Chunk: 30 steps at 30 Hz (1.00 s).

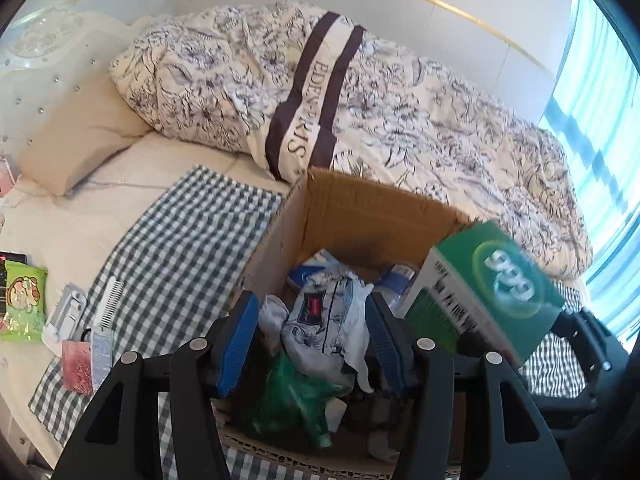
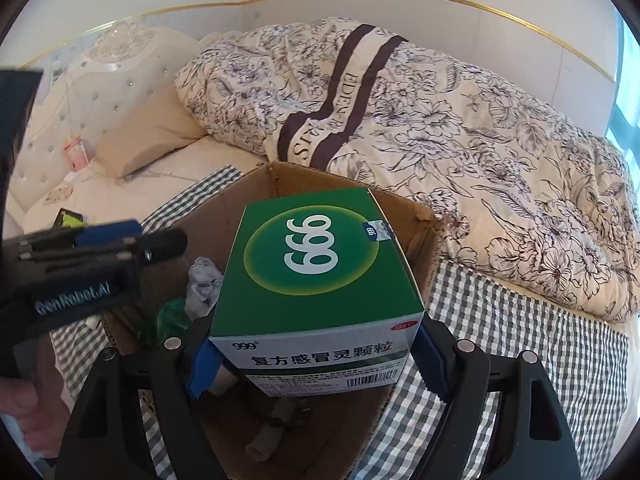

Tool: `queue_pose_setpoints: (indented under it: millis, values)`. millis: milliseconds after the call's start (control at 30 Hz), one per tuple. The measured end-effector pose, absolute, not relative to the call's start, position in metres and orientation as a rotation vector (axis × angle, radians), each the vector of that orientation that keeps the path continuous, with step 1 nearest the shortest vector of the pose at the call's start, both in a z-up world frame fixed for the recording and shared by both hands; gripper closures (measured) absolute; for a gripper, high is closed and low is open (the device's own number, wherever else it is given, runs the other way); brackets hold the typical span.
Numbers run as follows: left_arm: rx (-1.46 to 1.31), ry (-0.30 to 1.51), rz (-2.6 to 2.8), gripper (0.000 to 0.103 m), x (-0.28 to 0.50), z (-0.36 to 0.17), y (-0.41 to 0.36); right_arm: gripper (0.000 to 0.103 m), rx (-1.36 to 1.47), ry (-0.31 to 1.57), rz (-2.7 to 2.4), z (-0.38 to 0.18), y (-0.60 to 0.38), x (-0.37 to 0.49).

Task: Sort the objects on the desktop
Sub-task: 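Open the left gripper over the box while the right releases the medicine box into it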

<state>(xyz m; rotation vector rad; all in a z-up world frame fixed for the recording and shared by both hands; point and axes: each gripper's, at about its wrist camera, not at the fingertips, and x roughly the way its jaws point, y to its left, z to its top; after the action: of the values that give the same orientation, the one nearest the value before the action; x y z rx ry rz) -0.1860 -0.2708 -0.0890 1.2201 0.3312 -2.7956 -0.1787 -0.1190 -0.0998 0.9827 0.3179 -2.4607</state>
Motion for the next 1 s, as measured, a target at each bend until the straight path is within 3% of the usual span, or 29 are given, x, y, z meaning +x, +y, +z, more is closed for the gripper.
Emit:
queue_pose_setpoints:
  millis: [300,433,1000]
  values:
    - [1.147,0.38,-2.82,0.045,-0.172,-0.068,-0.28,0.022,0.974,0.387,-2.424,-0.101,-0.133,-0.169]
    - [1.092,0.395,-2.82,0.045,-0.161,-0.054,-0.284,0.014,0.916,0.412,-2.462,-0.09,-0.132,-0.158]
    - [0.891,0.352,-2.862,0.042,-0.096,0.011,-0.264,0.011,0.744,0.245,-2.571,-0.017,-0.081,-0.101]
